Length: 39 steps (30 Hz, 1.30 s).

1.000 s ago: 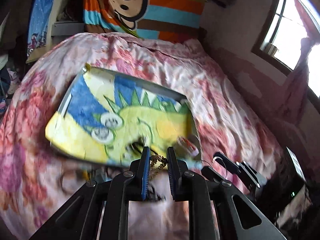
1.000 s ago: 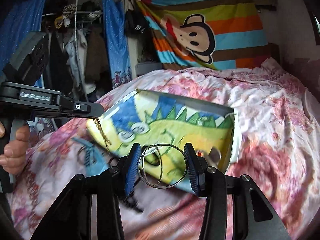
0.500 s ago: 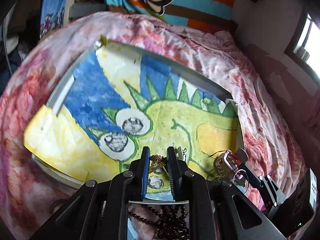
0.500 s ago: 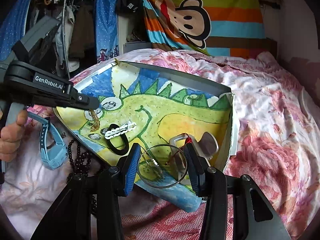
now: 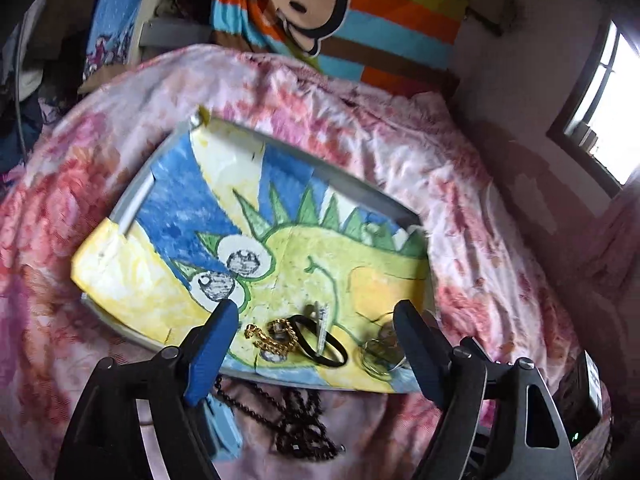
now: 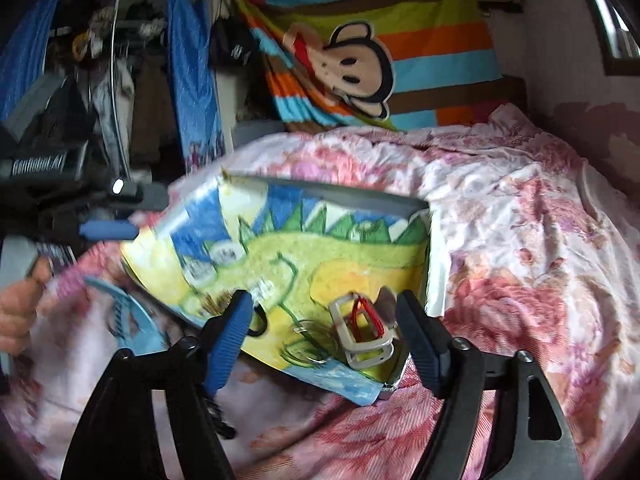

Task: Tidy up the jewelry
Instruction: 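Withdraw both open tools up from the tray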

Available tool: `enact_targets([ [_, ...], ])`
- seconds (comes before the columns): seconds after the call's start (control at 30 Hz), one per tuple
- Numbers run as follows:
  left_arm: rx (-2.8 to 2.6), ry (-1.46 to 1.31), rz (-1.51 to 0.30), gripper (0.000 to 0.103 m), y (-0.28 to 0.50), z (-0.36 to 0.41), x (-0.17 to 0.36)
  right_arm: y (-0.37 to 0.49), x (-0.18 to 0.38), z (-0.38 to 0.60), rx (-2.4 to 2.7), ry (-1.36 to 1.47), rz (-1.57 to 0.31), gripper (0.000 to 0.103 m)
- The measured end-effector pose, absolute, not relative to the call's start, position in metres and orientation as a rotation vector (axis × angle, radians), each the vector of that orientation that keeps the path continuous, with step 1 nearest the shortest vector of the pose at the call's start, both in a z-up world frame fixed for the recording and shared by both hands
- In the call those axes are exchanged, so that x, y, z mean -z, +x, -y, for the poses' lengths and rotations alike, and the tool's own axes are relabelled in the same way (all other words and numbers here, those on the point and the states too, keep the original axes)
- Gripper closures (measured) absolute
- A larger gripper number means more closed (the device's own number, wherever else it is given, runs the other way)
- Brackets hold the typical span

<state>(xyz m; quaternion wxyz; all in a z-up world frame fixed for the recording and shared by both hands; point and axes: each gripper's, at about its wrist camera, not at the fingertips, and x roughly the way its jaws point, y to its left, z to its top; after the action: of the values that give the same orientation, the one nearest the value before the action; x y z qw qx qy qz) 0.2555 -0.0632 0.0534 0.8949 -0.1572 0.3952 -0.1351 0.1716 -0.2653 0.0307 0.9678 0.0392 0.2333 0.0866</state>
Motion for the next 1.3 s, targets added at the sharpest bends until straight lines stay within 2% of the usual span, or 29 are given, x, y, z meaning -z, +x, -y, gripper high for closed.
enact_targets([
  [0.13,0.251,-0.287,-0.727,0.011,0.219,0.056,-0.083,0.143,-0.057,0.265,-0.177,0.125,-0.399,0.011],
  [0.3,0.195,-0.262,-0.584,0.001,0.166,0.040,-0.115,0.102,-0.090,0.256,-0.185,0.106,-0.328,0.002],
  [0.53,0.152,-0.165,-0.463,0.000,0.102,0.027,-0.141,0.039,-0.129,0.240,-0.207,0.057,-0.229,0.001],
  [0.8,0.111,-0.114,-0.382,0.000,0.039,0.007,-0.139,-0.011,-0.141,0.227,-0.236,0.053,-0.199,0.001],
  [1.07,0.069,-0.082,-0.379,0.000,0.004,-0.016,-0.106,-0.046,-0.116,0.216,-0.227,0.013,-0.208,0.002],
  [1.3,0.097,-0.099,-0.468,0.000,0.005,-0.035,-0.063,-0.043,-0.076,0.219,-0.190,-0.008,-0.346,0.002],
])
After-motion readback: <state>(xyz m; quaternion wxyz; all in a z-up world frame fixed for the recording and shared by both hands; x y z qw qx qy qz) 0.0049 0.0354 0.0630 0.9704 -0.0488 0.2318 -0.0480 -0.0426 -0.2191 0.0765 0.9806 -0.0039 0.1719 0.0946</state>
